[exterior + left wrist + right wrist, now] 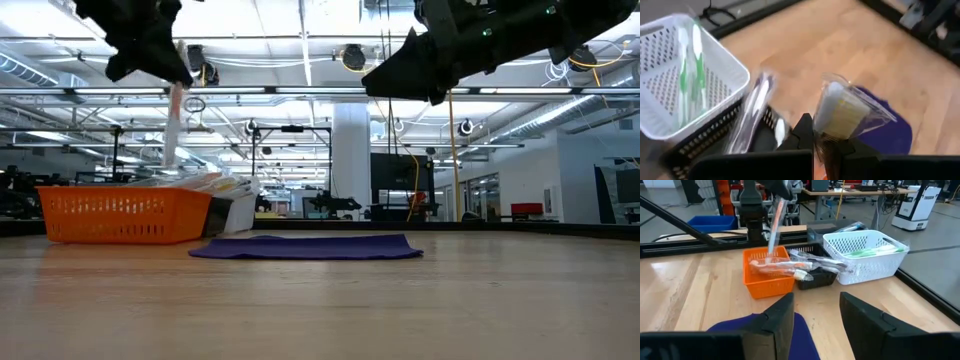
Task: Pick & Place Toothbrushes
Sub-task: Put the orange toothbrush into the orange bin
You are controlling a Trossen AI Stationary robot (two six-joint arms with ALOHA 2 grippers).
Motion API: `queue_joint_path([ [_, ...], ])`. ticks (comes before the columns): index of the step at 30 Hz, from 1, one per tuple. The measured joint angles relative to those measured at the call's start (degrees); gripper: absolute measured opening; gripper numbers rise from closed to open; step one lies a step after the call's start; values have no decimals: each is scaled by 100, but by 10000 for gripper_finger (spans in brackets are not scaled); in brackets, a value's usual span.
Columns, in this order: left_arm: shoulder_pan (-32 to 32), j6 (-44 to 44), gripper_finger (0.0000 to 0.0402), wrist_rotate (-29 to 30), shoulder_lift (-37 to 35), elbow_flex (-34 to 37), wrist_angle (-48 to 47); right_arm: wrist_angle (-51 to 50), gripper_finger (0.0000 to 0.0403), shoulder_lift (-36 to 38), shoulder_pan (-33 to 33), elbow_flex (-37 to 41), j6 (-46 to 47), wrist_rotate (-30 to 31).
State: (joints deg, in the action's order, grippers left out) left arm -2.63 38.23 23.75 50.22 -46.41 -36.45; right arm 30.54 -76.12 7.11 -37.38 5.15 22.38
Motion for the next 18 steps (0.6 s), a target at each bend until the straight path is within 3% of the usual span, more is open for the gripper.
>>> queue_joint_path([
  [10,34,144,1,-573,1427,-1300,-2187,-95,146,-1,0,1,12,3],
  [18,90,-171,1,-852,2420,-1701,-2685,-237,145,-2,0,1,17,1],
])
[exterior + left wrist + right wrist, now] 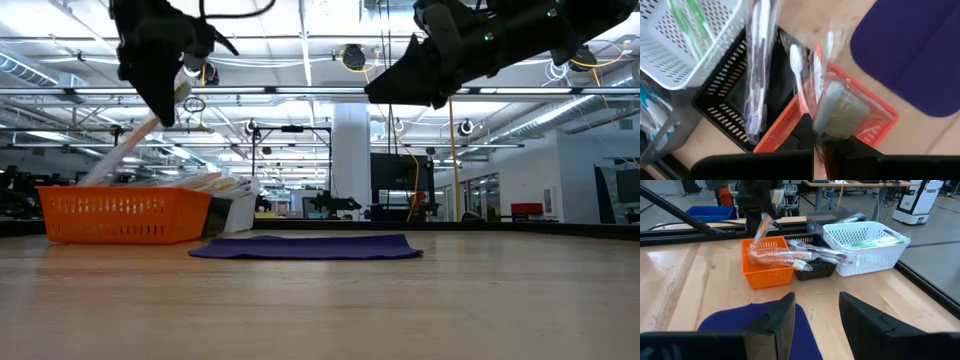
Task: Pick & Place Toothbrushes
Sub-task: Put the orange toothbrush into the orange bin, then return to Home Position
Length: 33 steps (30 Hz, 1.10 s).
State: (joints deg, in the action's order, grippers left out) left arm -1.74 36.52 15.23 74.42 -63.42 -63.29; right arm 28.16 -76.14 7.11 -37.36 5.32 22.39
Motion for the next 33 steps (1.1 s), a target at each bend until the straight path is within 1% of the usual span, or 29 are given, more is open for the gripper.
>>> queue_joint_path([
  [3,57,-110,2,-30,246,4,-8,-36,143,0,0,2,0,0],
  [5,97,-165,9,-31,371,4,-8,-62,142,0,0,2,0,0],
  [16,146,-259,83,-65,904,11,16,-150,144,0,0,4,-1,-11],
  [21,146,-376,132,-35,888,11,73,-151,143,0,13,4,-40,-13],
  [23,154,-467,152,147,803,11,79,-148,142,0,11,4,-192,-8],
  [26,145,-330,175,958,598,19,162,-142,138,101,11,59,-435,4],
  [28,109,-504,185,1389,410,85,375,-118,136,264,11,201,-474,-2],
  [30,96,-779,191,1448,168,209,718,-111,134,534,11,481,-445,2],
  [33,103,-1203,192,1435,-292,594,1310,263,134,1093,7,1063,-309,3],
])
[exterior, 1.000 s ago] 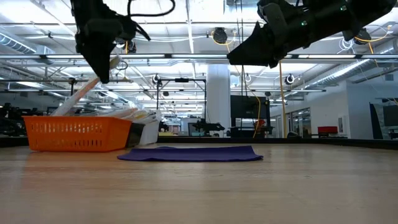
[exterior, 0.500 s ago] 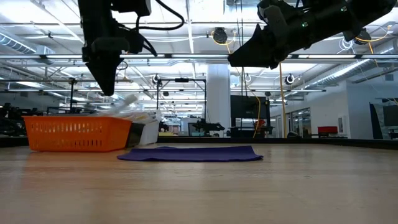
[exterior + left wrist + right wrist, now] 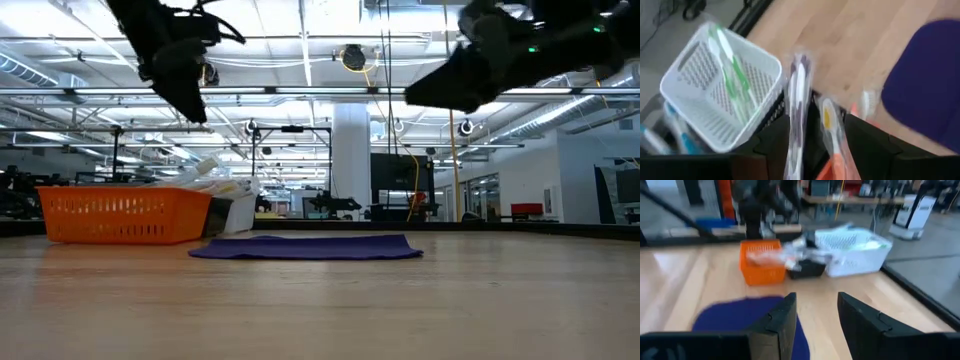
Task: Pick & Place Toothbrushes
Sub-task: Return to Home Position
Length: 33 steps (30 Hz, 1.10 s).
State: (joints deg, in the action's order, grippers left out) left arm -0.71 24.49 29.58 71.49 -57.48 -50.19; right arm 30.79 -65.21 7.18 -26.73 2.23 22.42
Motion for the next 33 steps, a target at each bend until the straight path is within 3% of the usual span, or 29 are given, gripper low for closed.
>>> queue_joint_path([
  [6,120,-517,182,-109,-1250,1372,1577,1001,132,1314,0,1352,37,10],
  [12,308,-485,168,-363,-2667,2946,2811,2142,132,2628,4,2564,65,151],
  [15,341,-487,161,-540,-3324,3681,3484,1454,132,3161,0,2535,-25,318],
  [23,354,-228,152,-613,-4610,5616,5388,752,132,3828,4,2550,-834,297],
  [27,369,-253,152,-525,-4742,5638,5445,585,132,4077,4,2552,-950,308],
  [30,369,-647,152,-86,-4748,5642,5502,575,132,4144,2,2556,-865,311],
  [33,369,-446,152,174,-4729,5642,5504,576,132,4143,2,2556,-941,307],
])
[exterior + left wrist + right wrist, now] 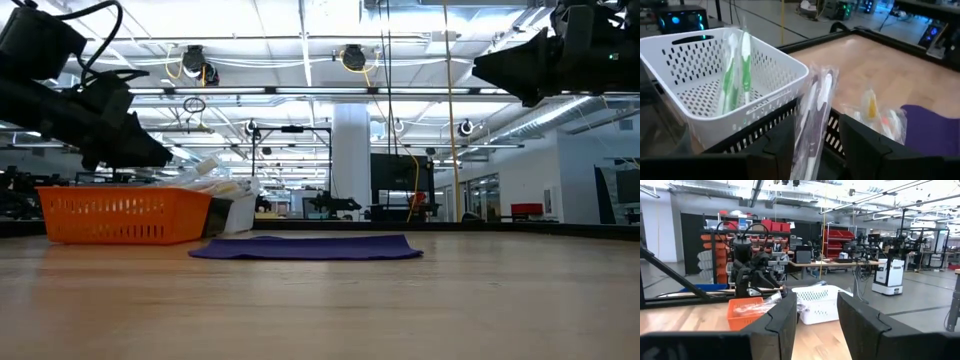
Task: Pick & Place Toothbrushes
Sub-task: Return to Home Position
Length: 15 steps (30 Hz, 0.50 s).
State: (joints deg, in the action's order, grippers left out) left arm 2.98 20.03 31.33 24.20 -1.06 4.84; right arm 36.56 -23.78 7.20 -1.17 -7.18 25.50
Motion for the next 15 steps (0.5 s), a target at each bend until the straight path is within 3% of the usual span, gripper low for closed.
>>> queue_joint_path([
  [15,0,125,152,16,20,0,-7,-79,132,224,38,4,46,-27],
])
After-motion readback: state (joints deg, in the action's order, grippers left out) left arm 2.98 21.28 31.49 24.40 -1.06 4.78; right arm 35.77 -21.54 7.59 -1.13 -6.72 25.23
